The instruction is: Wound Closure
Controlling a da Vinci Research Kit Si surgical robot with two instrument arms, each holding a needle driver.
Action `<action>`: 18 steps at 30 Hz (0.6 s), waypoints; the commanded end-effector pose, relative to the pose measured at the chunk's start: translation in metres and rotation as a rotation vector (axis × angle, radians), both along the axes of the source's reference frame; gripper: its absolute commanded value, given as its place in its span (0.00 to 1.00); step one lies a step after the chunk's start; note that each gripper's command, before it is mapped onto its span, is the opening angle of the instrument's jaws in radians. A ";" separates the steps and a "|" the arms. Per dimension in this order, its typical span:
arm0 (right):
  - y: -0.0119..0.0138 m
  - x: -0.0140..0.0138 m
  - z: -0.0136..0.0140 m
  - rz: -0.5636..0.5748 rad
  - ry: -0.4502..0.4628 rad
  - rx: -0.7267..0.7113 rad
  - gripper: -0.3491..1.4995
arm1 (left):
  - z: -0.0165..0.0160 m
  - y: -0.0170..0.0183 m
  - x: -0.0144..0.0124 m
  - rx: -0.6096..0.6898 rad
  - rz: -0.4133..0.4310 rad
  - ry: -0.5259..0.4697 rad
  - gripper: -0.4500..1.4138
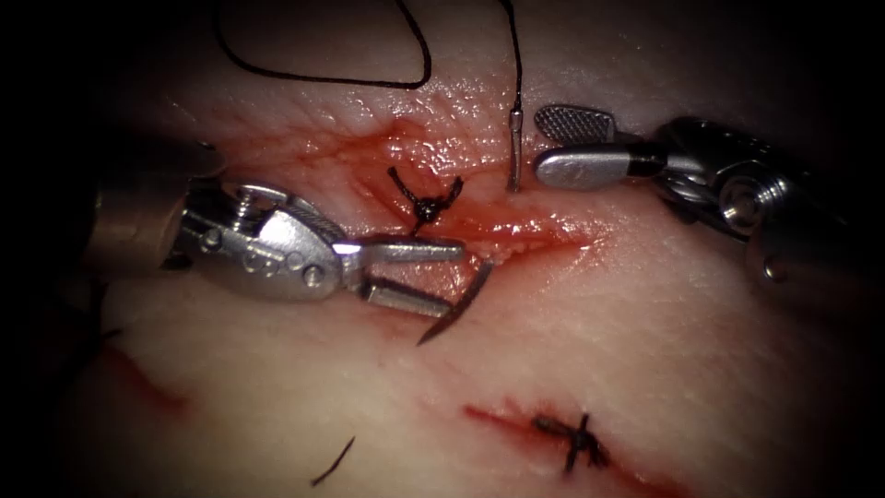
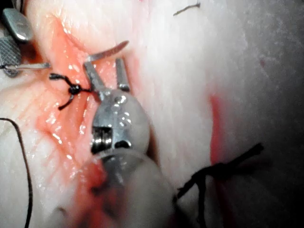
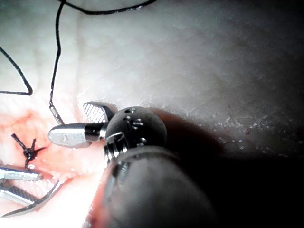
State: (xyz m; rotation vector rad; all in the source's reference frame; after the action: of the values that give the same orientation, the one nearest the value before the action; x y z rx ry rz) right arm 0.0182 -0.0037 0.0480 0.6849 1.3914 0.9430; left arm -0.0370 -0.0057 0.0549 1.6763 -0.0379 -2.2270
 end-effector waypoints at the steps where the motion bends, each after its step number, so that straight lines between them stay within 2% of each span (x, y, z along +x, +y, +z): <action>1: 0.0003 0.0008 0.0005 -0.001 0.001 -0.009 0.84 | 0.0005 0.0000 -0.0007 -0.013 0.000 -0.002 0.42; 9: 0.0000 0.0011 0.0009 -0.002 -0.001 -0.014 0.83 | -0.0003 -0.0008 -0.0017 -0.061 0.022 0.003 0.44; 18: -0.0003 0.0012 0.0010 -0.003 -0.001 -0.017 0.81 | 0.0000 -0.0003 -0.0025 -0.069 -0.003 0.026 0.46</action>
State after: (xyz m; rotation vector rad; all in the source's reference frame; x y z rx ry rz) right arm 0.0186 -0.0043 0.0487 0.6731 1.3931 0.9306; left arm -0.0390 -0.0061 0.0544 1.6074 -0.1135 -2.2247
